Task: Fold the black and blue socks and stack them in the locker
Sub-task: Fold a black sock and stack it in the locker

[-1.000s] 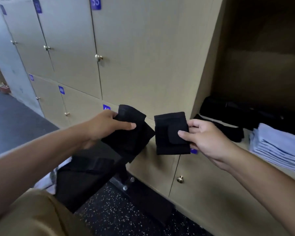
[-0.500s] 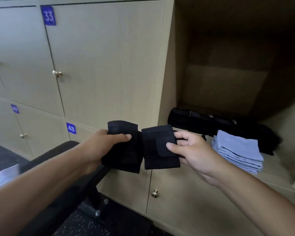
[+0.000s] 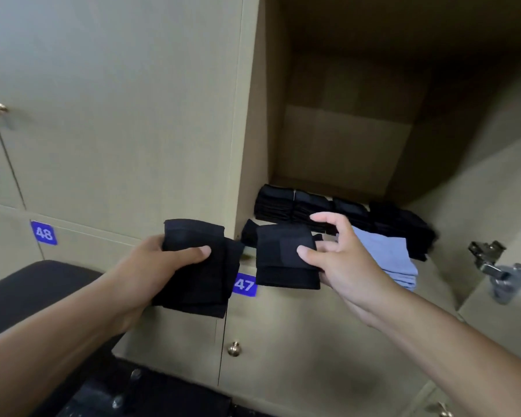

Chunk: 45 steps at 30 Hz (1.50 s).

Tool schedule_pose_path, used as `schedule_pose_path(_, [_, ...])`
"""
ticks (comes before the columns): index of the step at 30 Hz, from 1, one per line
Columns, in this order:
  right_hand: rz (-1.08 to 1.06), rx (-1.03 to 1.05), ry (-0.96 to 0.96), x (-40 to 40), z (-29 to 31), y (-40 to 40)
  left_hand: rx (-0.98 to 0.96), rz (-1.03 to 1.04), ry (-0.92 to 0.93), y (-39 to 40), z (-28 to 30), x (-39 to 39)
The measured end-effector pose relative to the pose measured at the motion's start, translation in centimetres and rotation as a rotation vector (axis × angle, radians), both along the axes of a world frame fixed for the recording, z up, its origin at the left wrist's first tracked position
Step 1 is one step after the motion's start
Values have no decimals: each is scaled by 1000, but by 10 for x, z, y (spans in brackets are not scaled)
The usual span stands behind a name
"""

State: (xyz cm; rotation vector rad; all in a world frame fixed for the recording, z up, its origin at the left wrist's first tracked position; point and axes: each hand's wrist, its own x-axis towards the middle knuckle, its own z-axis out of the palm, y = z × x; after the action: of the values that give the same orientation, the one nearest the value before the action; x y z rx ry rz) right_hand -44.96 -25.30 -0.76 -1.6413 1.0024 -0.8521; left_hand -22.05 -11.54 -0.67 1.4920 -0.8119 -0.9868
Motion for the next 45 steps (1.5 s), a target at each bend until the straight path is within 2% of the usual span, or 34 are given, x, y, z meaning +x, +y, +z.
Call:
schedule_pose_path(6, [-57,-130,53,-3,5,-10,-11,-23,-3,-9,-8,4])
schedule_pose_path(11, [-99,-133,41,16,15,-42,-38,-40,3,-14,-7,-1])
schedule_pose_path(18, [-153,34,-131,56,40,-119,-26,-62,-12,-16,-11,-6])
schedule_pose_path(25, [-169,16,-9,90,40,-178,-35,-70,-31,-21,-17,-3])
schedule_pose_path(36, [-155,-9,104,106,36,-199,-33,-73,1,-34,-26,-6])
schedule_pose_path(45, [-230,-61,156,110,29,-213,-52,-83,9,-36,-29,-6])
